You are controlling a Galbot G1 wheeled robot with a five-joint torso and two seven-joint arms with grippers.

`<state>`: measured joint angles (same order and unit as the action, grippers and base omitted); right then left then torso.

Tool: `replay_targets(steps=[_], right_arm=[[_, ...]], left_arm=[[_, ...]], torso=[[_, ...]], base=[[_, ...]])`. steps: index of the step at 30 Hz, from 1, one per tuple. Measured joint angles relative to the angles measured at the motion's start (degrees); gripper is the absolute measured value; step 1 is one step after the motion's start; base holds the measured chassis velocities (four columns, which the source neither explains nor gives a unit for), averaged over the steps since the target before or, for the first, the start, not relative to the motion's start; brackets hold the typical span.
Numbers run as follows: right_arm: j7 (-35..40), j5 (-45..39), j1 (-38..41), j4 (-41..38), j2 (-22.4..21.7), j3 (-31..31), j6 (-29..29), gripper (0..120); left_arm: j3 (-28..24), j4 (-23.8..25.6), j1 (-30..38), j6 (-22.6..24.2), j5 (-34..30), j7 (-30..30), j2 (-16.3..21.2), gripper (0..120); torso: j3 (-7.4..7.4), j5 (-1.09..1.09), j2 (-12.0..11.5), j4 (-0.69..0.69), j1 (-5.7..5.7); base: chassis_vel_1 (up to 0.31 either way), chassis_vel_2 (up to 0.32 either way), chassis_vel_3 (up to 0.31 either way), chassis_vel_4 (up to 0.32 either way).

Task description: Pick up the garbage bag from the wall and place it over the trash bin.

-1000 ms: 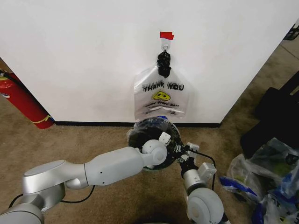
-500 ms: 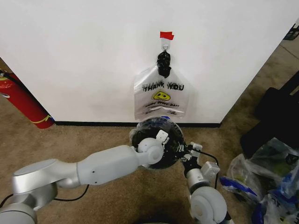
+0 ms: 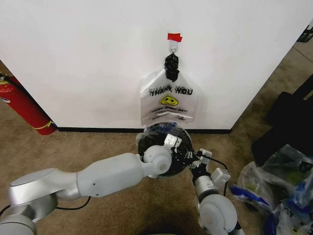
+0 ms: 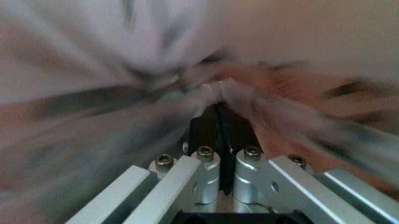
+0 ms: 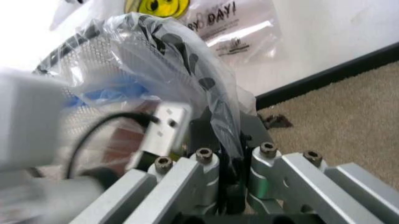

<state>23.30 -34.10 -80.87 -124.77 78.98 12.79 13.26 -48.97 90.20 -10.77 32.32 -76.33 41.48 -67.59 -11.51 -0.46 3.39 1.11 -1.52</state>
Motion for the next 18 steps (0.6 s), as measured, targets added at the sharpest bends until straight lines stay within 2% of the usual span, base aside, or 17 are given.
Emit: replay_targets(steps=[4,9,13,18], right_arm=[[-0.62,0.29,-0.92,-1.35,-0.76,0.26,-0.08,0],[-0.64,0.30,-0.77,-1.20,-0.84,0.32,-0.22,0],[-0.57,0.22,-0.34,-0.48,-0.71,0.34,-0.23,0],[-0.14,-0.45,0.55,1.15,-0.46,1.00,-0.14,0]], left_arm=[[-0.49,-3.83,0.30,0.29,1.17,-0.98,-0.81,0],[-0.33,-4.04,-0.30,-0.04,1.15,-1.79,-0.84,0],[0.19,-1.67,-0.47,-0.28,0.74,-2.19,0.11,0],[1.49,6.91,0.35,-0.02,-2.45,-1.50,3.88,0]], torso=[[0.00,0.00,0.00,-0.01,0.00],[0.00,0.00,0.00,0.00,0.00],[0.00,0.00,0.00,-0.01,0.00],[0.00,0.00,0.00,-0.01,0.00]], base=[[0.000,0.000,0.000,0.000],[0.000,0.000,0.000,0.000],[0.000,0.000,0.000,0.000],[0.000,0.000,0.000,0.000]])
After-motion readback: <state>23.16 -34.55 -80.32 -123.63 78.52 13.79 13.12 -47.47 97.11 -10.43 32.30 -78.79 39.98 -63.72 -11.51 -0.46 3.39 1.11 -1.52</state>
